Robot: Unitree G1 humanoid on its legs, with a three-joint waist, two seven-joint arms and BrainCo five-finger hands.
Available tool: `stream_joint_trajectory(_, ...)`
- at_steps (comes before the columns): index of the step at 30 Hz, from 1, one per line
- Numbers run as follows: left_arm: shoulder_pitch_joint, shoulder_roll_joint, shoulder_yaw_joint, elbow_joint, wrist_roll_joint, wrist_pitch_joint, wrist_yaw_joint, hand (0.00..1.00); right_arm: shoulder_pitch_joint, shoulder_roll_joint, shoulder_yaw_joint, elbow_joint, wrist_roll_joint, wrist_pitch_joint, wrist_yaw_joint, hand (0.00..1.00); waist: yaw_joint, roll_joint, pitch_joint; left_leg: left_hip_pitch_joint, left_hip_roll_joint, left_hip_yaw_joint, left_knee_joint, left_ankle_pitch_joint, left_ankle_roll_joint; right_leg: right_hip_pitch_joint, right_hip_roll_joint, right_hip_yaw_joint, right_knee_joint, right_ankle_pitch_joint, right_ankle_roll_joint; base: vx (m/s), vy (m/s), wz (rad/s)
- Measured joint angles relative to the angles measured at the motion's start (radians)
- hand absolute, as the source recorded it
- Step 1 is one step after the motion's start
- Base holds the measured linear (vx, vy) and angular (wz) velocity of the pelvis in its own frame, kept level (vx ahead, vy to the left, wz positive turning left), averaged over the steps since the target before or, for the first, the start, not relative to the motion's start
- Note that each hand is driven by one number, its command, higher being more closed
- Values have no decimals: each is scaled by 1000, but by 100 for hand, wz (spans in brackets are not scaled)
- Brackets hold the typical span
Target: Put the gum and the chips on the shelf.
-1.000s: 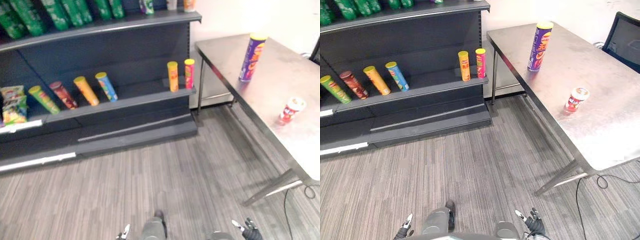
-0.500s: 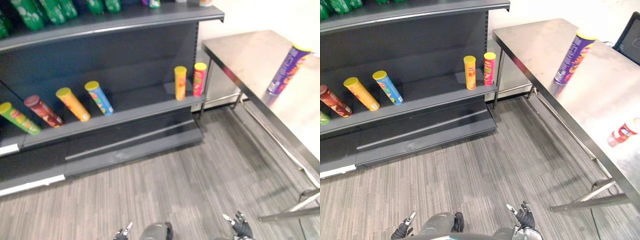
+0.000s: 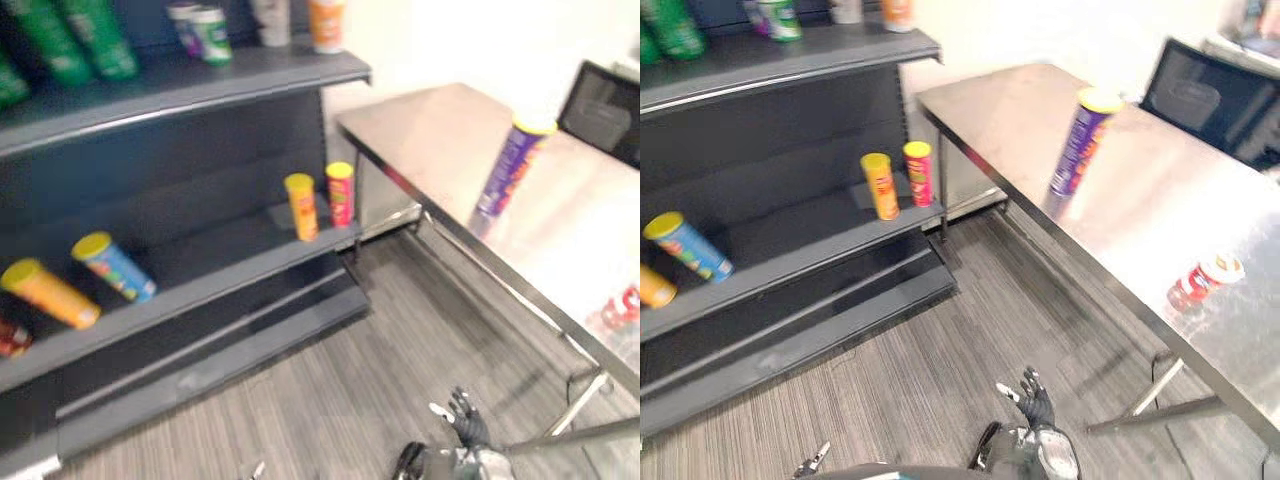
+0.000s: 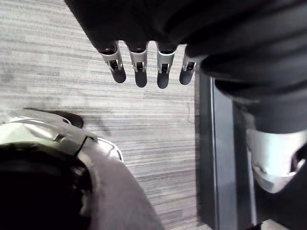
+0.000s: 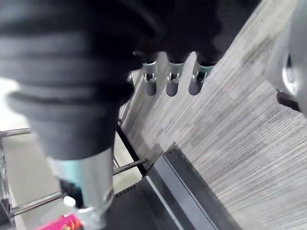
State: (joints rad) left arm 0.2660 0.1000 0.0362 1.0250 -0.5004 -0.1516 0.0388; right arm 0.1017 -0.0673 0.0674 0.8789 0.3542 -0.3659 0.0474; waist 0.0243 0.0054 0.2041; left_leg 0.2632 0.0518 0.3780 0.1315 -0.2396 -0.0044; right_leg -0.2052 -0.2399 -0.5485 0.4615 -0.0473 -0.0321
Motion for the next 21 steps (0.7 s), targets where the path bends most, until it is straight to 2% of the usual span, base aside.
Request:
stream_joint_trajectory(5,-7,17,-29,-2,0,7,-3,0,11,-13,6,0,1,32,-2,0,0,-3,3,3,8,-2,-6,5,-20,50,32,-34,-103,-6,-7,65,-54,-1)
stream_joint_trajectory(9,-8,27,-31,-9,0,11,-1,0,8,-2,21,0,1,38,-14,0,5,-19,5,-9,3,23,-15,-12,-45,59,42,-46,-165,-5,-4,-38,5,-1)
stream_joint_trajectory(13,-14,38,-39,-6,0,29,0,0,12,0,16,1,20,36,-21,0,5,-27,4,-18,9,47,-19,-37,-44,42,43,-51,-156,-6,-2,-95,-8,-4)
stream_joint_trajectory(16,-27,44,-43,11,1,31,-2,0,21,1,-14,1,42,31,-23,0,0,-29,6,-33,24,74,25,-67,-50,21,40,-44,-116,-32,-18,-66,-65,-24)
stream_joint_trajectory(19,-37,53,-65,23,2,31,-2,0,36,-2,-44,4,50,25,-44,0,-14,-26,7,-35,55,107,70,-102,-78,-1,50,-40,-56,-79,-31,52,-124,-29)
stream_joint_trajectory(21,-40,53,-68,40,3,31,-2,0,55,-7,-63,33,51,24,-65,0,-42,-14,-9,-34,108,134,127,-124,-128,-4,95,-32,-41,-130,-35,147,-127,-31)
